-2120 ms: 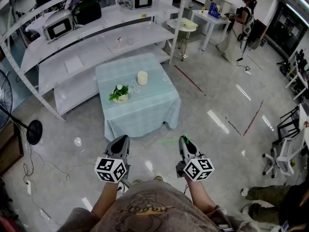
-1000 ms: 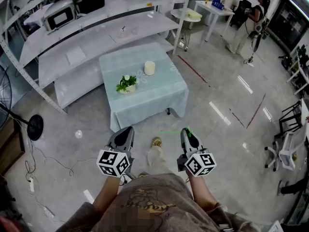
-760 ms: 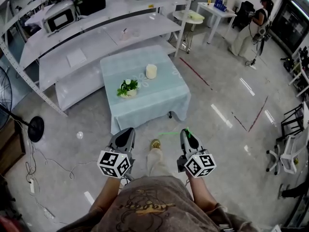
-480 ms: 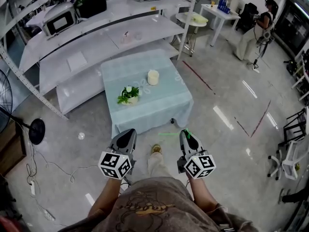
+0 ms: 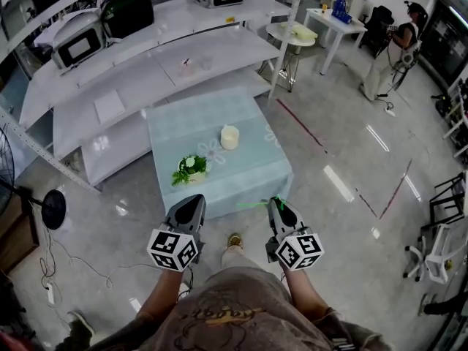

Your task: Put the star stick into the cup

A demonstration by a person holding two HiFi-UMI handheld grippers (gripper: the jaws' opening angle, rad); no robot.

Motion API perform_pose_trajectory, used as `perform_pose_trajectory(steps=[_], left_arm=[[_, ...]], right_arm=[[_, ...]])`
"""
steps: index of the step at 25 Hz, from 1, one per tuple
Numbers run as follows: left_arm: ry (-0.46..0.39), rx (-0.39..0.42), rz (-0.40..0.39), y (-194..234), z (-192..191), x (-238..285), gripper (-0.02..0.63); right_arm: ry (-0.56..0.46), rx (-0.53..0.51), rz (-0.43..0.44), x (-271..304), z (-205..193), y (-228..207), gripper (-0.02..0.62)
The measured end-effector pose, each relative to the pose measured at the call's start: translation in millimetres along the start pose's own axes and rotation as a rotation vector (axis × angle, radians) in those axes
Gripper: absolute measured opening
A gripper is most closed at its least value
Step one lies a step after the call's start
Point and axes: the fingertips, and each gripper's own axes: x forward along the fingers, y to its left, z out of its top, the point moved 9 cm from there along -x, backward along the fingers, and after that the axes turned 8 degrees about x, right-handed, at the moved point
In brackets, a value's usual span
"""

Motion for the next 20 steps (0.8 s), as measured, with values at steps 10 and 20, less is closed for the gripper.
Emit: perform_pose_trajectory(steps=[10, 20], left_arm=[[-0.009, -0.004, 0.050, 32, 32, 77, 0.020], [-0.011, 0.001, 0.094, 55, 44, 138, 0.020]], right_arm=[[0.026, 0.016, 0.032, 79, 40, -47, 0.017], [0.042, 0.016, 0.072, 138, 66, -85, 0.017]])
